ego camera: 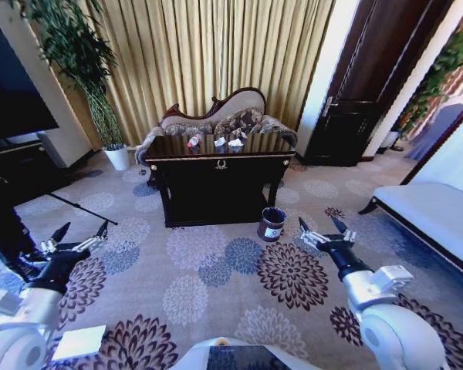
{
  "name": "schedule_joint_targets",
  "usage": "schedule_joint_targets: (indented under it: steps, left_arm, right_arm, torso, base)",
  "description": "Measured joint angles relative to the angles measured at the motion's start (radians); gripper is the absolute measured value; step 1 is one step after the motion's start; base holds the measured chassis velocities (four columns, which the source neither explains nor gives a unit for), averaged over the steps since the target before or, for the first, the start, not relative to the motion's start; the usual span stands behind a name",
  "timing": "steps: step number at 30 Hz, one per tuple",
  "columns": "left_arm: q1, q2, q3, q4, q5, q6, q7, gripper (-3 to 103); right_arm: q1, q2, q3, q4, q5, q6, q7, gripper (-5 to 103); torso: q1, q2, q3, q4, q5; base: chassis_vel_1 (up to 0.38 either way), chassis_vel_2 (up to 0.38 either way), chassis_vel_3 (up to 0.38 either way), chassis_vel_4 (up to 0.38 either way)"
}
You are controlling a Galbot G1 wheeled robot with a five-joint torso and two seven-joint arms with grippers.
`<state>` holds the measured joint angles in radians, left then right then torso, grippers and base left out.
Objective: Move to the front of the table and place the trash on the table into the trash bin.
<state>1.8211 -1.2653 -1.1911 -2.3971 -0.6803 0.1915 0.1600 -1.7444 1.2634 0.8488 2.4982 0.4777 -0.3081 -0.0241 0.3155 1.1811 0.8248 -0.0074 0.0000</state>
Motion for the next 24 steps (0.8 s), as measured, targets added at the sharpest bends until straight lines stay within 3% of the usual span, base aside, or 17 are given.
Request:
schedule_joint_targets:
  steps: [24]
  left_arm:
    - [-0.003, 0.002, 0.007, 0.016, 0.004, 0.002, 0.009, 100]
  right_arm:
    - [0.008, 0.004, -0.007, -0.005, 0.005, -0.003, 0.002, 100]
  torso:
    - [0.000, 0.000, 0.000, 0.0000, 0.0000]
  base:
    - [0.000, 0.000, 0.000, 0.000]
